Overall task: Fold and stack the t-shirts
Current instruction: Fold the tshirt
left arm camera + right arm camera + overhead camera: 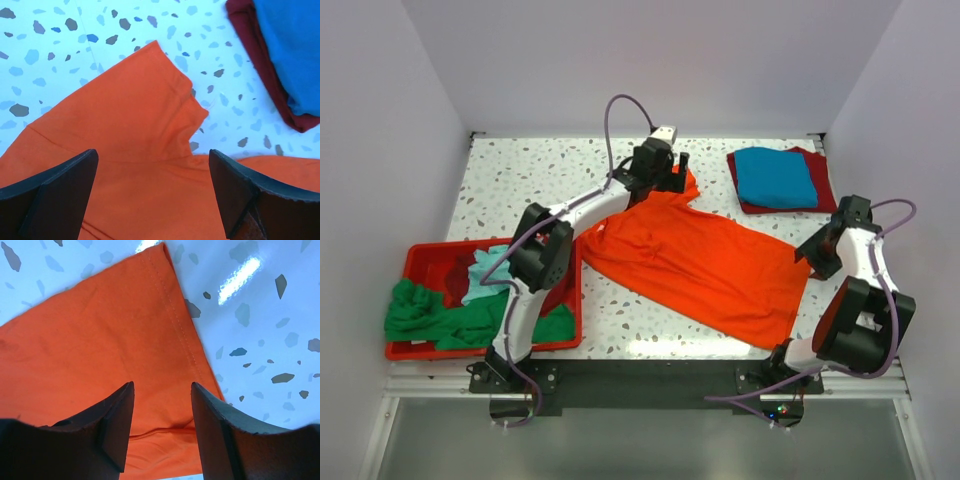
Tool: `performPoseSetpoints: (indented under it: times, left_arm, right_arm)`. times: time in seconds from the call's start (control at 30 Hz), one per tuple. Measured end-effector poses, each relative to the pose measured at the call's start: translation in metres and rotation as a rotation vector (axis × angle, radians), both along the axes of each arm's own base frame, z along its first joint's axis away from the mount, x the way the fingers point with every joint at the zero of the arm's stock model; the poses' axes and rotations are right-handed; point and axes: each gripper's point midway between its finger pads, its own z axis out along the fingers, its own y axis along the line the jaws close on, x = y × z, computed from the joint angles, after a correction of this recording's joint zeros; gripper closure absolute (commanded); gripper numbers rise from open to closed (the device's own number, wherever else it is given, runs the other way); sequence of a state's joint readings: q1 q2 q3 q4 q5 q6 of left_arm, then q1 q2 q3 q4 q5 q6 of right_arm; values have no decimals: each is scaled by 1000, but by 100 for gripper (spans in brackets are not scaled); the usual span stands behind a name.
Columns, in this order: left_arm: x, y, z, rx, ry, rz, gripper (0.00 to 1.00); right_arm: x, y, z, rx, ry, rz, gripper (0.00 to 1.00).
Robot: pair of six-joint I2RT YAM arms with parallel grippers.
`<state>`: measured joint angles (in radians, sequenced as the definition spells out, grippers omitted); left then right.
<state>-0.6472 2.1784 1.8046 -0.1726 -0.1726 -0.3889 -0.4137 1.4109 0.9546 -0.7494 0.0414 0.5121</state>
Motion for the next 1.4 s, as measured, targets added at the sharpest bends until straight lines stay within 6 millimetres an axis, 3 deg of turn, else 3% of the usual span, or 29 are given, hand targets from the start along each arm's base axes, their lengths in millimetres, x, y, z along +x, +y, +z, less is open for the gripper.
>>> performPoseSetpoints:
  times: [0.13,0.37,0.47,0.67,0.87,1.07,1.4]
  left_arm:
    - [7,17,-31,84,19,31,3]
    - [22,87,-76,137,85,145,1]
    - [32,107,-81,117,91,169,1]
    - [39,89,-70,40,36,114,1]
    - [30,71,-77,5,36,48,1]
    - [14,77,-104,29,74,22,0]
    - [7,91,-105,63,81,37,0]
  right_arm:
    - [0,3,-4,14,-9,1,46]
    - [-15,8,-16,26,30,-9,45]
    - [-16,6,-16,14,38,-14,45]
    - [-14,4,-19,7,39,-7,45]
    - [-5,11,-42,75,60,27,45]
    - [-6,16,-58,115,103,43,45]
    - [-19,22,-60,145,153,44,47]
